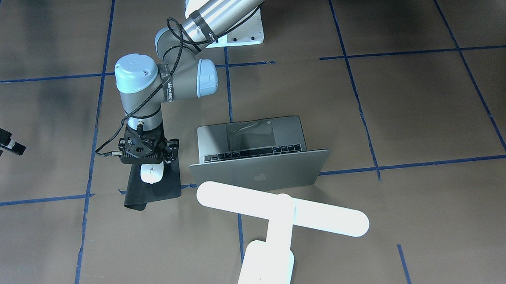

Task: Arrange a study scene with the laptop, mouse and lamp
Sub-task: 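Lower the mouse onto the mouse pad and open the left gripper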

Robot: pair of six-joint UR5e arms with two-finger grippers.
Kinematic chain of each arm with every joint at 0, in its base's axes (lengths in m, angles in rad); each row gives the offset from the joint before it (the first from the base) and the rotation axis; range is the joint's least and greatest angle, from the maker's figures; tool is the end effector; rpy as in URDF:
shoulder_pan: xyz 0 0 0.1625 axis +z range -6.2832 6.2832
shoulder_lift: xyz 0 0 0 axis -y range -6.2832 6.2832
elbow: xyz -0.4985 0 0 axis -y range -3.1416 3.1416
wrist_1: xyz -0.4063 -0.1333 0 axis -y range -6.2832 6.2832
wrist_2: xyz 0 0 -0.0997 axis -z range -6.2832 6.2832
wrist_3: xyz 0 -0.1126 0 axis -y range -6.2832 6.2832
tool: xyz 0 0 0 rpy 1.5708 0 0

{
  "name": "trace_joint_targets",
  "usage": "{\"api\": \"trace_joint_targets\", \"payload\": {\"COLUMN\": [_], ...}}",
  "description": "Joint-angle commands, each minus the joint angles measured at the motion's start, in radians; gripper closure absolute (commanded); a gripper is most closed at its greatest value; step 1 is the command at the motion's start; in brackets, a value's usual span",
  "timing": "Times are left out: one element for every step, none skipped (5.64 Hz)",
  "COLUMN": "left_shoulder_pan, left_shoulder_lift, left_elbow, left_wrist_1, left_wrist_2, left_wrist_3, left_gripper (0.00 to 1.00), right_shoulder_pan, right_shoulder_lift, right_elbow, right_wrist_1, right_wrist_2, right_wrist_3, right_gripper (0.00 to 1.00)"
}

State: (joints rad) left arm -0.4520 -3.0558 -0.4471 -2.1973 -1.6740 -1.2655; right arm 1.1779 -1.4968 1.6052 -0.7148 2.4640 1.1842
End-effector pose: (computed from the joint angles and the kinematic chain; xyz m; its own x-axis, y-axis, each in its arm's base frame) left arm 0.8690 -0.5572 0.0400 0.5797 0.0509 -0.8133 0.1917 0.9615 0.1968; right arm -0.1706 -0.5307 0.5740 0.3280 0.1742 0.9285 -0.2271 0.9686 -0.1014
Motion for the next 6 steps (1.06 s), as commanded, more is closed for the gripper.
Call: {"api": "trace_joint_targets", "payload": {"left_shoulder_pan": [0.006, 0.006, 0.006, 0.006, 0.006, 0.004], "left_shoulder_lift": [-0.001, -0.001, -0.001, -0.001, 0.0, 0.0], "left_elbow": [0.004, 0.004, 0.004, 0.004, 0.004, 0.004], "left_wrist_1": [-0.001, -0.001, -0.002, -0.002, -0.002, -0.002], "left_wrist_2": [0.0, 0.0, 0.0, 0.0, 0.0, 0.002], "left_wrist_3": [0.0, 0.0, 0.0, 0.0, 0.0, 0.0], "left_gripper": [0.45, 0.42, 0.4, 0.35, 0.08, 0.07], "right_shoulder_pan": [0.002, 0.002, 0.002, 0.002, 0.002, 0.002], "right_shoulder_lift": [0.003, 0.001, 0.001, 0.001, 0.001, 0.003], "right_elbow": [0.001, 0.005, 0.007, 0.006, 0.006, 0.004], "right_wrist_1": [0.0, 0.0, -0.002, 0.0, 0.0, 0.0], "right_wrist_2": [0.006, 0.007, 0.009, 0.009, 0.009, 0.009], "right_wrist_3": [0.0, 0.0, 0.002, 0.002, 0.002, 0.0], "right_gripper": [0.0, 0.0, 0.0, 0.0, 0.0, 0.0]}}
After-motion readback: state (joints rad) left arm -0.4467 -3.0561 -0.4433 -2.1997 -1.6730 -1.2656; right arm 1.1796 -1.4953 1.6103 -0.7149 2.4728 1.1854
